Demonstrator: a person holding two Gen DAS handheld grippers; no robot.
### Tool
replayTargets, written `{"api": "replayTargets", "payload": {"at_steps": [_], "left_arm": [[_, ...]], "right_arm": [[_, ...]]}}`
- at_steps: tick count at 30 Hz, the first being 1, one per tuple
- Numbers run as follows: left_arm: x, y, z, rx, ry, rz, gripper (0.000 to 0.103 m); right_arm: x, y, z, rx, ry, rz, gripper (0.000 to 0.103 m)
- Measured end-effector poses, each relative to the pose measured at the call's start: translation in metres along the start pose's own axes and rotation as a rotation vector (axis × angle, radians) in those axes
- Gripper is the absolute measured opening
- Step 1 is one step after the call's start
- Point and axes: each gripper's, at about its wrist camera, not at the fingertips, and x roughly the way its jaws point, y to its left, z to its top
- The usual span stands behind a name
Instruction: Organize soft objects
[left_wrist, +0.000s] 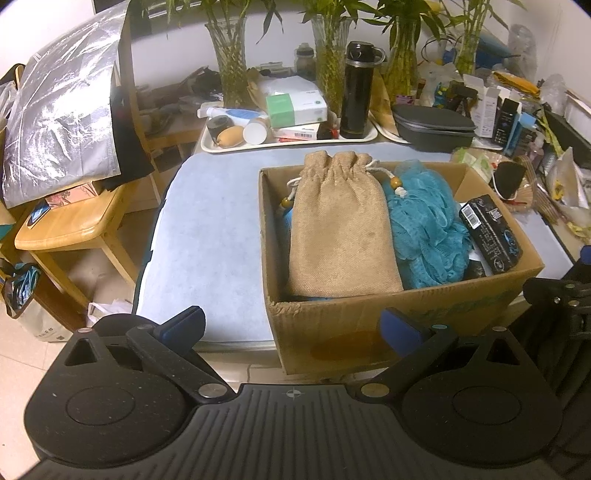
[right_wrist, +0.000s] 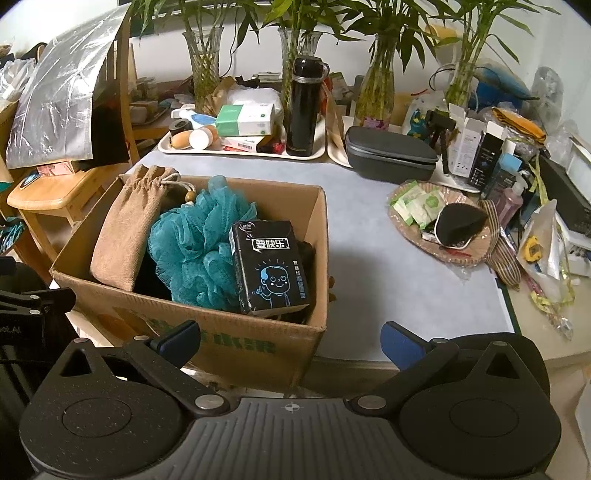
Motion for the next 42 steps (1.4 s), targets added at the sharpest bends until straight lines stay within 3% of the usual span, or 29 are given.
{"api": "replayTargets", "payload": {"at_steps": [42], "left_arm": [[0.002,0.015,-0.004,0.032,0.010,-0.028,0.103]], "right_arm": [[0.000,-0.004,-0.005,-0.016,0.009,0.017,0.103]]}}
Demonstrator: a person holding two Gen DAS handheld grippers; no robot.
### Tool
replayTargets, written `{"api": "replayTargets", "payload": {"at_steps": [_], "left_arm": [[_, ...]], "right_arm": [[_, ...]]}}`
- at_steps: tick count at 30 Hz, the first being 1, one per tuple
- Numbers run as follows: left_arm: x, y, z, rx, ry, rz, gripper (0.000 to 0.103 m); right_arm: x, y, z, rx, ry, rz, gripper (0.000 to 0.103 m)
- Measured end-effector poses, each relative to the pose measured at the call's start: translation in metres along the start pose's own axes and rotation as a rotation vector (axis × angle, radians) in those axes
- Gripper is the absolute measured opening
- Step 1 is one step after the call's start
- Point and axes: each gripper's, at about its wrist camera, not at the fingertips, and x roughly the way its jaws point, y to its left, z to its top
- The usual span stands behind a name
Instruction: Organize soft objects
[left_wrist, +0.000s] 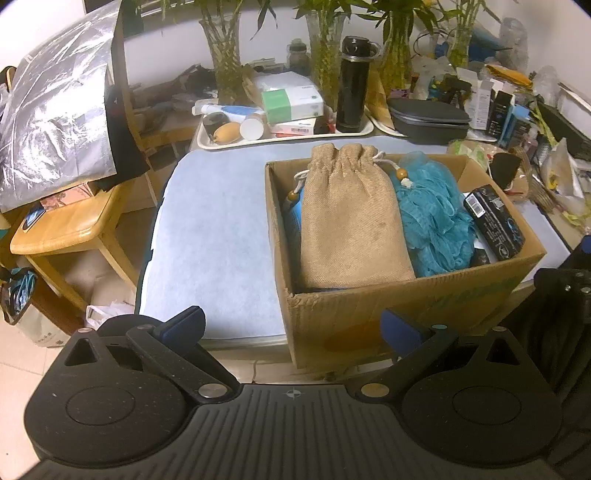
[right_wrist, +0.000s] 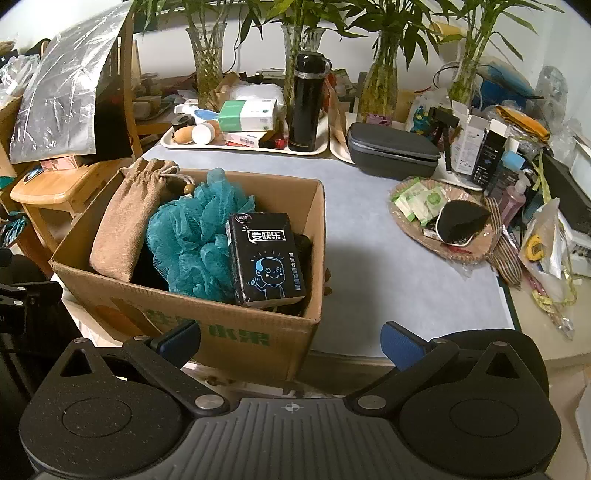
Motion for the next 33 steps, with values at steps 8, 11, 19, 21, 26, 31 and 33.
{"api": "replayTargets", "payload": {"at_steps": [8,11,19,21,26,31,33], "left_arm": [[-0.001,0.005,-0.001,0.030,-0.006,-0.038,0.103],[-0.002,0.009,-0.002,0.040,-0.012,-0.053,0.103],[-0.003,0.024,-0.003,0.052,-0.022,-0.064,0.103],[-0.003,0.028,-0.004,0.048,-0.021,-0.065,0.103],[-0.001,0.033,-0.004,0.044,-0.016,-0.068,0.103],[-0.002,0.033,-0.004,0.046,-0.022,-0.075,0.103],[-0.002,0.033,-0.004,0.048,-0.028,-0.075,0.103]], "right_arm": [[-0.003,-0.004,-0.001,-0.015,-0.005,0.026,0.103],[-0.005,-0.008,-0.002,-0.018,-0.010,0.038,0.103],[-0.008,-0.025,-0.005,-0.003,-0.018,0.050,0.103],[-0.009,-0.028,-0.006,0.003,-0.019,0.046,0.103],[-0.009,-0.025,-0.007,0.002,-0.018,0.053,0.103],[-0.009,-0.023,-0.005,-0.004,-0.020,0.059,0.103],[-0.008,-0.023,-0.004,-0.004,-0.018,0.060,0.103]]}}
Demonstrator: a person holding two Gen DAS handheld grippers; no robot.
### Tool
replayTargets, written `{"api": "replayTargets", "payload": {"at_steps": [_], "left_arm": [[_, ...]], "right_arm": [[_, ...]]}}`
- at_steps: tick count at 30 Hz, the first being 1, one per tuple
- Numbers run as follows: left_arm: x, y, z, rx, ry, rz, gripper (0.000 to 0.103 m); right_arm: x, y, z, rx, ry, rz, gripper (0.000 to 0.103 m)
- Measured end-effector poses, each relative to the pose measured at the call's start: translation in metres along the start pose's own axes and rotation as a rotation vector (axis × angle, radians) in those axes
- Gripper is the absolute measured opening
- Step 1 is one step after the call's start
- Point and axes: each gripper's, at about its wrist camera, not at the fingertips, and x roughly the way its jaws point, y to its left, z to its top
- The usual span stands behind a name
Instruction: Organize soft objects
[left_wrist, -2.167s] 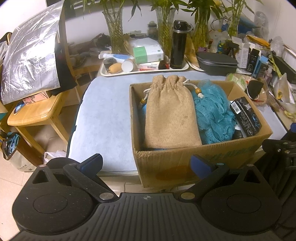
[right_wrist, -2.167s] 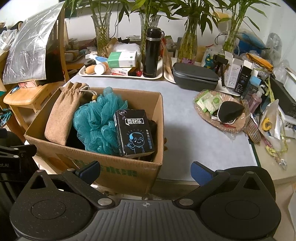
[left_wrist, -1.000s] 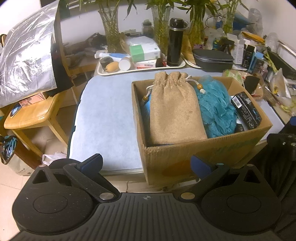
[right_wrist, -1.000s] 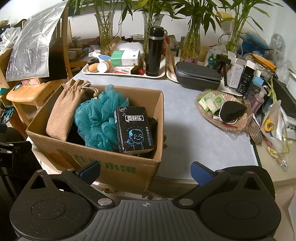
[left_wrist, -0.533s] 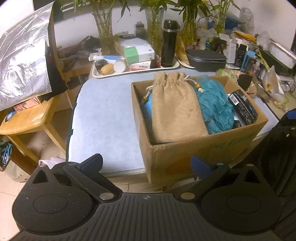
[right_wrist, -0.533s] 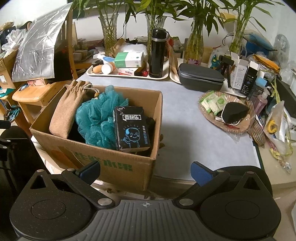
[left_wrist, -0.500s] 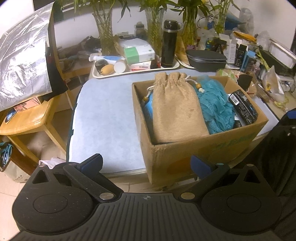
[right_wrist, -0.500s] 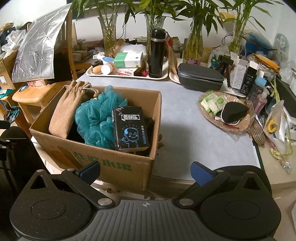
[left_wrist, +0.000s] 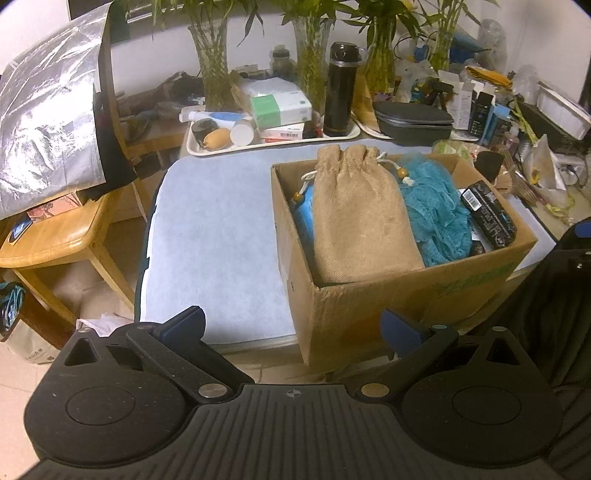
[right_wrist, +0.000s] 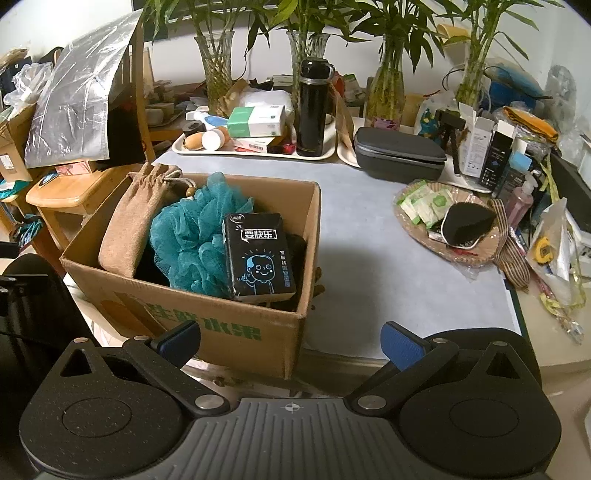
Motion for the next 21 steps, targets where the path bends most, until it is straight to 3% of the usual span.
{"api": "replayTargets", "payload": {"at_steps": [21], "left_arm": [[0.0012,-0.0033,0.0016,0.013,-0.005,0.040,0.103]], "right_arm": [[0.0021,0.0001,-0.0002,0.004,0.001,-0.004,0.103]]}}
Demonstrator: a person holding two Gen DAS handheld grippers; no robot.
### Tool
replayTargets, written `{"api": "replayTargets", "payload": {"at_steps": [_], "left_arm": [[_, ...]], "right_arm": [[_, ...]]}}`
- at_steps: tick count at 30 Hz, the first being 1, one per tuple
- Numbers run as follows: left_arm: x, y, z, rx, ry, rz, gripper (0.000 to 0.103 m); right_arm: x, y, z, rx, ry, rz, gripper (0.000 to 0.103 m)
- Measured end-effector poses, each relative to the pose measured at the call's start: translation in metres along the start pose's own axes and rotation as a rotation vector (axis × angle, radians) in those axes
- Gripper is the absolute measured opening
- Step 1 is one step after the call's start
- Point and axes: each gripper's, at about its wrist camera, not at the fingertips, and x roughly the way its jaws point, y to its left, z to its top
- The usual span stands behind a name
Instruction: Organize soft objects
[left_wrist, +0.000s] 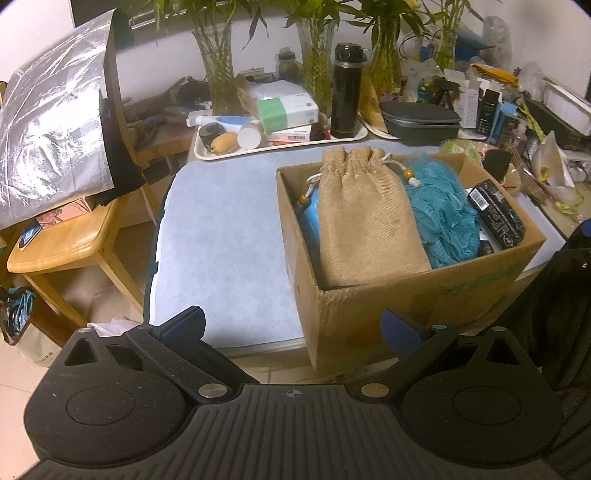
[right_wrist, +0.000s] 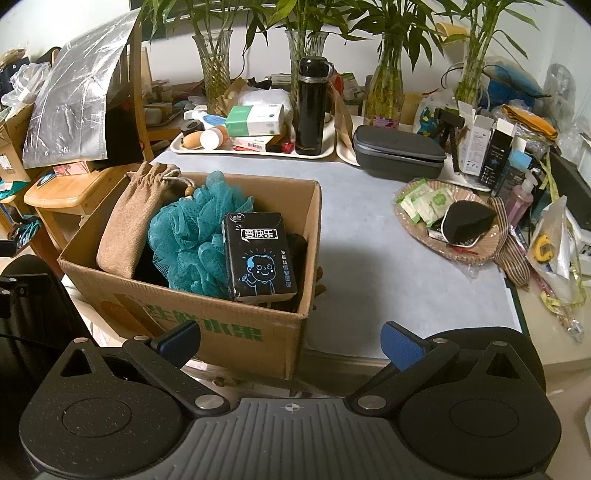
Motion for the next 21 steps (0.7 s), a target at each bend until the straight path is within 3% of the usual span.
{"api": "replayTargets", "payload": {"at_steps": [21], "left_arm": [[0.0006,-0.0053,0.0003,0.007,0.001,-0.007,0.103]], "right_arm": [[0.0035,0.0036,0.0001,0.002,0.002,0.002,0.103]]}}
